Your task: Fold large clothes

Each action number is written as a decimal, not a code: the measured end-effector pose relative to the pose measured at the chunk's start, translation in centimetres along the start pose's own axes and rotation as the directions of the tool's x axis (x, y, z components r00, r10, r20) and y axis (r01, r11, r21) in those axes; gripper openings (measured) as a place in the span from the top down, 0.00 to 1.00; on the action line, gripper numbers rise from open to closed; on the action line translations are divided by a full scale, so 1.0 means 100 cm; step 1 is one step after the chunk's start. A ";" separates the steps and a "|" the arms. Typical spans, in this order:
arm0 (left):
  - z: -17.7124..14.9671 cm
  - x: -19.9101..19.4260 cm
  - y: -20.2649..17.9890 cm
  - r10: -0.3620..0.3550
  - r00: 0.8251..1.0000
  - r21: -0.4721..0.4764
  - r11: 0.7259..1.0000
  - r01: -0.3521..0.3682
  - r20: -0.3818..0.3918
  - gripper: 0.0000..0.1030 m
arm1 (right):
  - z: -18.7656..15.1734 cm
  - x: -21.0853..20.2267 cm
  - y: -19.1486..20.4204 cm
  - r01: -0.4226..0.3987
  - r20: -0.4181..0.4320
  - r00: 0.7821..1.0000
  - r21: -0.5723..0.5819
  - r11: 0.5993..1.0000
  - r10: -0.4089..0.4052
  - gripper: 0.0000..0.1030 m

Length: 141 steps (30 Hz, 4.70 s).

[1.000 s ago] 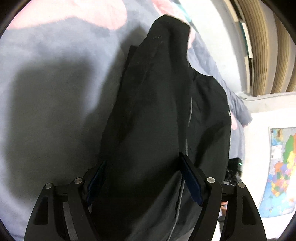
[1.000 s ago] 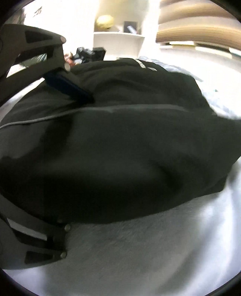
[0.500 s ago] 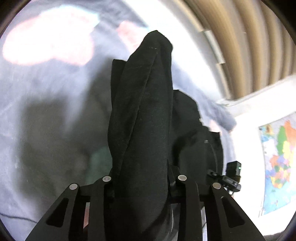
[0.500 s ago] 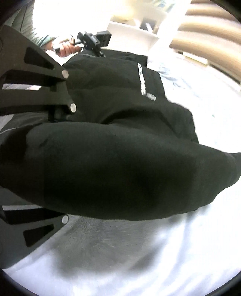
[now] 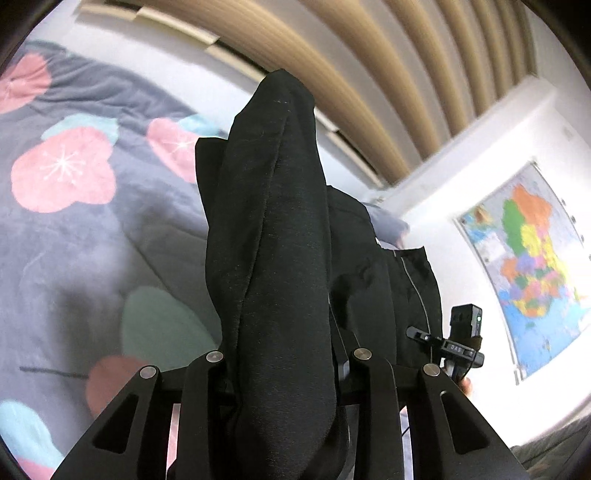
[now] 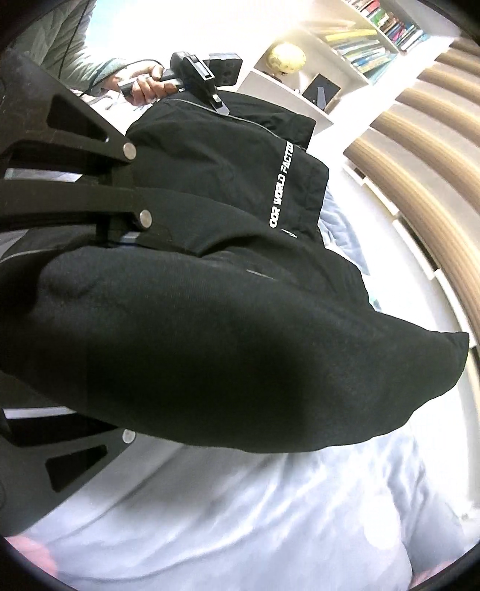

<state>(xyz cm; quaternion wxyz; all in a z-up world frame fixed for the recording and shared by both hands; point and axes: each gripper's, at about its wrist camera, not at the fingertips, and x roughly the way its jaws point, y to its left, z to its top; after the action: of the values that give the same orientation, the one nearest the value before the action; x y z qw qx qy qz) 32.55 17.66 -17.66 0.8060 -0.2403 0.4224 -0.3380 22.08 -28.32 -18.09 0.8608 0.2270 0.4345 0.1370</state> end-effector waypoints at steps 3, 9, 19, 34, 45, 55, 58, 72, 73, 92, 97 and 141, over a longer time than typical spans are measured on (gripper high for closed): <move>-0.024 -0.003 -0.027 -0.026 1.000 0.011 1.000 0.026 -0.007 0.69 | -0.020 -0.033 -0.001 0.032 0.010 0.999 0.000 0.999 -0.032 0.71; -0.084 0.020 -0.052 -0.060 0.996 -0.037 0.998 0.058 -0.070 0.69 | -0.060 -0.070 -0.017 0.125 -0.012 0.992 0.043 0.991 -0.125 0.71; -0.217 0.123 0.031 0.132 0.935 -0.280 0.932 -0.229 -0.328 0.59 | -0.137 -0.008 -0.133 0.356 -0.264 0.919 0.240 0.903 -0.292 0.55; -0.179 0.046 -0.028 0.271 0.936 -0.118 0.946 -0.302 -0.224 0.52 | -0.141 -0.085 -0.098 0.477 -0.098 0.877 0.298 0.827 -0.471 0.25; -0.271 0.150 -0.070 0.464 0.804 0.249 0.884 -0.396 -0.371 0.52 | -0.202 0.055 -0.080 0.584 -0.305 0.788 0.099 0.806 -0.534 0.24; -0.260 0.145 -0.088 0.498 0.769 0.301 0.864 -0.403 -0.401 0.51 | -0.201 0.044 -0.087 0.589 -0.309 0.791 0.147 0.795 -0.529 0.24; -0.250 0.126 -0.103 0.495 0.777 0.322 0.863 -0.389 -0.389 0.51 | -0.202 0.025 -0.076 0.586 -0.283 0.798 0.156 0.795 -0.532 0.24; -0.188 0.003 -0.225 0.513 0.858 0.365 0.804 -0.470 -0.024 0.51 | -0.173 -0.076 0.035 0.608 -0.066 0.794 0.107 0.787 -0.604 0.21; -0.189 -0.001 -0.234 0.527 0.850 0.374 0.788 -0.489 0.001 0.51 | -0.173 -0.082 0.041 0.607 -0.055 0.794 0.105 0.787 -0.605 0.21; -0.223 -0.038 -0.319 0.555 0.820 0.455 0.699 -0.551 0.139 0.47 | -0.175 -0.124 0.113 0.639 0.040 0.767 0.039 0.768 -0.640 0.17; -0.228 -0.039 -0.329 0.558 0.812 0.482 0.671 -0.563 0.172 0.47 | -0.175 -0.123 0.121 0.634 0.051 0.771 0.032 0.772 -0.635 0.17; -0.226 -0.025 -0.309 0.604 0.790 0.425 0.691 -0.584 0.102 0.47 | -0.179 -0.102 0.123 0.612 0.002 0.791 0.009 0.791 -0.612 0.16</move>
<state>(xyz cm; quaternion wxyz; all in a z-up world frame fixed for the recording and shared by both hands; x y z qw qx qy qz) 1.90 -3.03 -7.53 0.8941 0.1032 0.4090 -0.1501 1.15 -17.32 -14.08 0.8588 0.0778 0.4832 -0.1511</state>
